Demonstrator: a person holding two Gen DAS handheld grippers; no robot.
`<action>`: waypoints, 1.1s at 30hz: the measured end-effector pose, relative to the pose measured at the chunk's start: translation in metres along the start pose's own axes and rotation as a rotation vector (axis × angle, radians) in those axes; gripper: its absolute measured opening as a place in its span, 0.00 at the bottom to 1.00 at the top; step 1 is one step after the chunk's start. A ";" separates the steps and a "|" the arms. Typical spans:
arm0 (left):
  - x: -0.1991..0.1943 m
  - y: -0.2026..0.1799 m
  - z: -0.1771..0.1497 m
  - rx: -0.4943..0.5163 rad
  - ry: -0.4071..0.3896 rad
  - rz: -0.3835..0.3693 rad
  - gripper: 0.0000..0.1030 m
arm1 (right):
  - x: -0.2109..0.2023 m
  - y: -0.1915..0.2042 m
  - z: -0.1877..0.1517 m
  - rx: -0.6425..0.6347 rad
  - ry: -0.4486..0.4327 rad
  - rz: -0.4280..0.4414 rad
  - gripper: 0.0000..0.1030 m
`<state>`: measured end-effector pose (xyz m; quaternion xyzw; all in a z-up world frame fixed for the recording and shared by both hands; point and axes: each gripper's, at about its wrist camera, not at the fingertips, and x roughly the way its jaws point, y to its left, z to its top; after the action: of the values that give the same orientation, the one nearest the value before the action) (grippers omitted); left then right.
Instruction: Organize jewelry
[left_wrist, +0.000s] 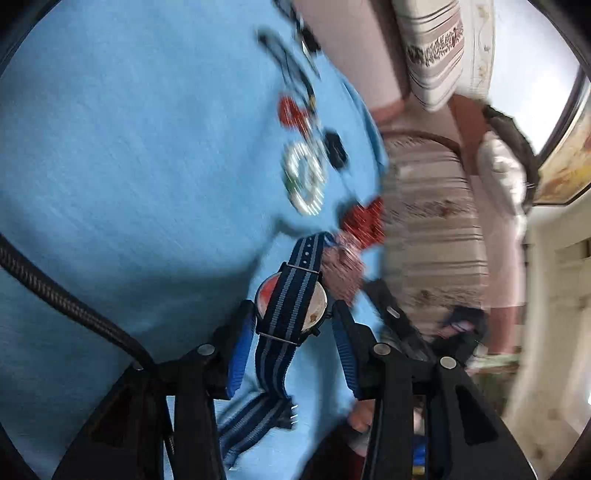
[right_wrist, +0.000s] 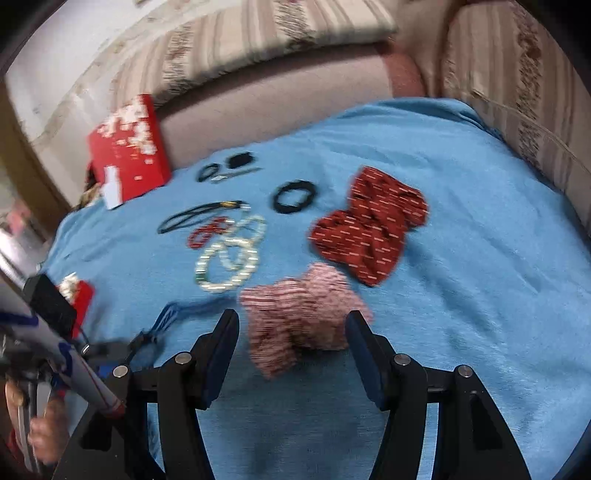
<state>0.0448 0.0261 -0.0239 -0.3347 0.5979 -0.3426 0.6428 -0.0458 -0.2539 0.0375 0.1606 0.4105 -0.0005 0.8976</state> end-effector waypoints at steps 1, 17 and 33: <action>-0.003 0.000 0.001 0.006 -0.017 0.026 0.40 | -0.003 0.008 -0.002 -0.031 -0.014 0.016 0.62; -0.125 -0.039 -0.003 0.162 -0.397 0.254 0.52 | 0.070 0.127 -0.022 -0.166 0.235 0.262 0.24; -0.144 -0.038 -0.004 0.176 -0.450 0.414 0.56 | 0.042 0.155 0.009 -0.209 0.102 0.226 0.50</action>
<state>0.0324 0.1271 0.0852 -0.2162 0.4641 -0.1721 0.8416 0.0095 -0.1042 0.0567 0.1112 0.4328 0.1516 0.8817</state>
